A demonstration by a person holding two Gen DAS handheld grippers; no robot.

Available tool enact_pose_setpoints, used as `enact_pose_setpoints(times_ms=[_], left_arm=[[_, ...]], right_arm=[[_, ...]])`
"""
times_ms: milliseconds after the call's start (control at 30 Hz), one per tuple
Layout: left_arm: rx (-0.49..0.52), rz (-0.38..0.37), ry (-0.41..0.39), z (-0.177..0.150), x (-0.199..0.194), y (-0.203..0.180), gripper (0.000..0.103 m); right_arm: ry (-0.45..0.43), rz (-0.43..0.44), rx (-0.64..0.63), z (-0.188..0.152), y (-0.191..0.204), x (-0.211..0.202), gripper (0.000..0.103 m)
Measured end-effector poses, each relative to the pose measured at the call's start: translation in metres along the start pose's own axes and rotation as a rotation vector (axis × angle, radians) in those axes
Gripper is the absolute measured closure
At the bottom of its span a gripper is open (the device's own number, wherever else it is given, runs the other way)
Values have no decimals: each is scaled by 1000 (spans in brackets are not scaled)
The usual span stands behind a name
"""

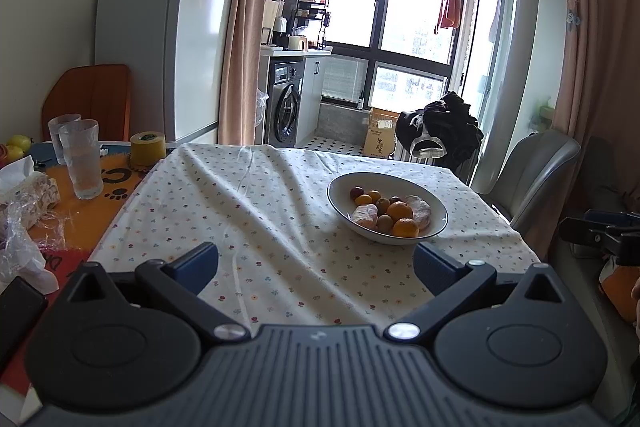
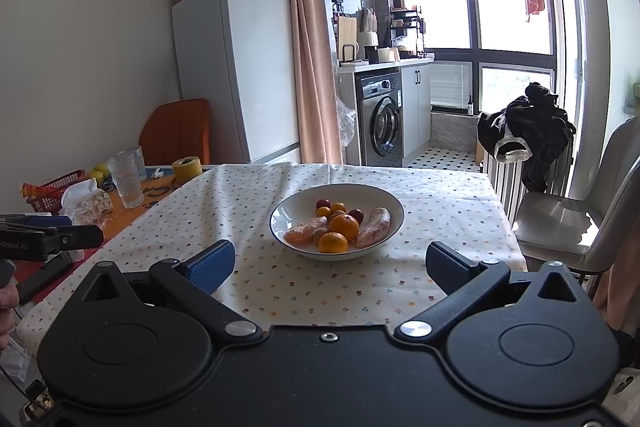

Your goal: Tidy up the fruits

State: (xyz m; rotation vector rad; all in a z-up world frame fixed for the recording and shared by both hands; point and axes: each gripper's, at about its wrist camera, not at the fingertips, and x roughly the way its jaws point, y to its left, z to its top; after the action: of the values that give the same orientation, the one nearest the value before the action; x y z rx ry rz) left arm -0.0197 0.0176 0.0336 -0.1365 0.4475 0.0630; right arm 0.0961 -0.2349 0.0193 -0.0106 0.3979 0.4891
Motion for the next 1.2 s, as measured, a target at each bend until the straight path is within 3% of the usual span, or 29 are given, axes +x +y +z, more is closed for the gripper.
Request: enact_pose_setpoints(times_ms=[1200], left_arm=[[-5, 1, 8, -1, 2, 3, 0]], right_arm=[[5, -4, 1, -2, -3, 3, 0]])
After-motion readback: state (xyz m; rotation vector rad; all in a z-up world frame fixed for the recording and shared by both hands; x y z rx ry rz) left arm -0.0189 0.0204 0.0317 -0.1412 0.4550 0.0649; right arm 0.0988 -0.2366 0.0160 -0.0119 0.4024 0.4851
